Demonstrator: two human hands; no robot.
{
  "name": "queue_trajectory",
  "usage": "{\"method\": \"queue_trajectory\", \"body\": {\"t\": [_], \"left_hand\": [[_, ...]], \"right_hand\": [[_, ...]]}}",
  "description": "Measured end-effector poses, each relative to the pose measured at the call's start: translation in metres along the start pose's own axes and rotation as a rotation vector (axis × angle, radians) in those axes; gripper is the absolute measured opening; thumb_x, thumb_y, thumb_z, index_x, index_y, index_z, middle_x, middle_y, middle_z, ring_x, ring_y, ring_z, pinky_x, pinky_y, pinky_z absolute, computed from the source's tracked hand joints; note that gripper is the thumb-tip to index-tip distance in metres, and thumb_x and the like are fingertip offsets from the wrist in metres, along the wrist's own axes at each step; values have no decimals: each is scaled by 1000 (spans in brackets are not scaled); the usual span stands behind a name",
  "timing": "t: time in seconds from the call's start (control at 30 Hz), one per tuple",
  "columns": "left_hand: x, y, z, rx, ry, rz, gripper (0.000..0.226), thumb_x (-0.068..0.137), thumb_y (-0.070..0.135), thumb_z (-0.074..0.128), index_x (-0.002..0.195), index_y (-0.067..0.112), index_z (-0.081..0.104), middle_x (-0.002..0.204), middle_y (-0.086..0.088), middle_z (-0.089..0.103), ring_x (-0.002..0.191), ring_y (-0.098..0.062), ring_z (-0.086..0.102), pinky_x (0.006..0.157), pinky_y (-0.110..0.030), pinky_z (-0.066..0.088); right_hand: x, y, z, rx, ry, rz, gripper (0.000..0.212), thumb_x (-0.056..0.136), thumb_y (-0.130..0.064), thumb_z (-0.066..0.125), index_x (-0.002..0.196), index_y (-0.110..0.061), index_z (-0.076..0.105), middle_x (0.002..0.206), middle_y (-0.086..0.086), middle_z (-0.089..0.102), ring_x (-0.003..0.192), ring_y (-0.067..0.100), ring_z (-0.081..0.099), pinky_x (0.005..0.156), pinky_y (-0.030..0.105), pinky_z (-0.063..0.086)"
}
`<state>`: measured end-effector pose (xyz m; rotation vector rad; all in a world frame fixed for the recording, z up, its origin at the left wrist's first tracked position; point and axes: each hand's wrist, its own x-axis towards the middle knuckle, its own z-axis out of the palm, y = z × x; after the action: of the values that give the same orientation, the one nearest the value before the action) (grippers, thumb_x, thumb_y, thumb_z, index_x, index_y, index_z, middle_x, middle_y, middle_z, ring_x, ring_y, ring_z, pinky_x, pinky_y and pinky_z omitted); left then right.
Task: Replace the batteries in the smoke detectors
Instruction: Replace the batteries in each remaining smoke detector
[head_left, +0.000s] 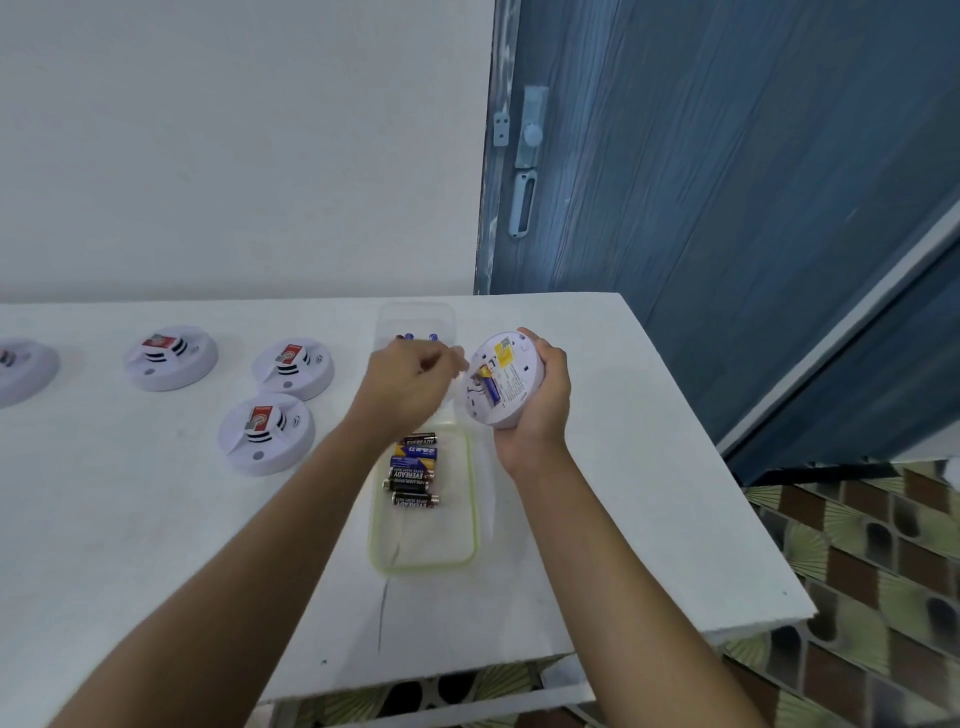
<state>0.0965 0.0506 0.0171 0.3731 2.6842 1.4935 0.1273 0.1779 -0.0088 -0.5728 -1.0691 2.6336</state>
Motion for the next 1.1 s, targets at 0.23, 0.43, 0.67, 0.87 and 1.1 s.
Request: {"method": "queue_trajectory", "body": {"t": [0.23,0.43,0.67,0.87,1.1], "left_hand": [[80,-27,-1,419,-85,-7,28,95,15,56,120,7,64,116,-6,63,108,-23,57,86,-23,40],[129,-40,13,715,-318,10,59,89,26,64,142,8,45,146,-10,46,135,-26,39,107,-31,32],[145,-44,19,718,-324,-65,50,73,21,78,119,11,60,111,-5,60,91,-19,49,72,-28,42],[139,-42,16,715,-346,-77,32,67,22,78,93,11,62,91,-8,60,82,-24,54,68,-31,45],[126,-27,1,323,-168,-128,42,74,27,77,109,15,58,103,-4,64,90,-22,60,74,-35,53]], "right_hand": [[21,-6,-3,7,31,2,26,96,-35,52,112,-21,67,103,5,66,95,25,63,74,31,53],[39,-11,-3,33,49,16,26,95,-35,52,110,-21,67,102,6,68,94,25,64,75,32,53],[52,-14,-4,28,55,5,25,97,-35,51,109,-22,68,103,5,67,97,25,62,77,33,52],[54,-12,0,16,61,10,24,97,-35,50,108,-22,68,103,5,67,94,23,62,76,32,51],[46,-10,5,30,55,11,27,97,-36,49,112,-21,67,103,5,67,94,23,62,76,32,51]]}}
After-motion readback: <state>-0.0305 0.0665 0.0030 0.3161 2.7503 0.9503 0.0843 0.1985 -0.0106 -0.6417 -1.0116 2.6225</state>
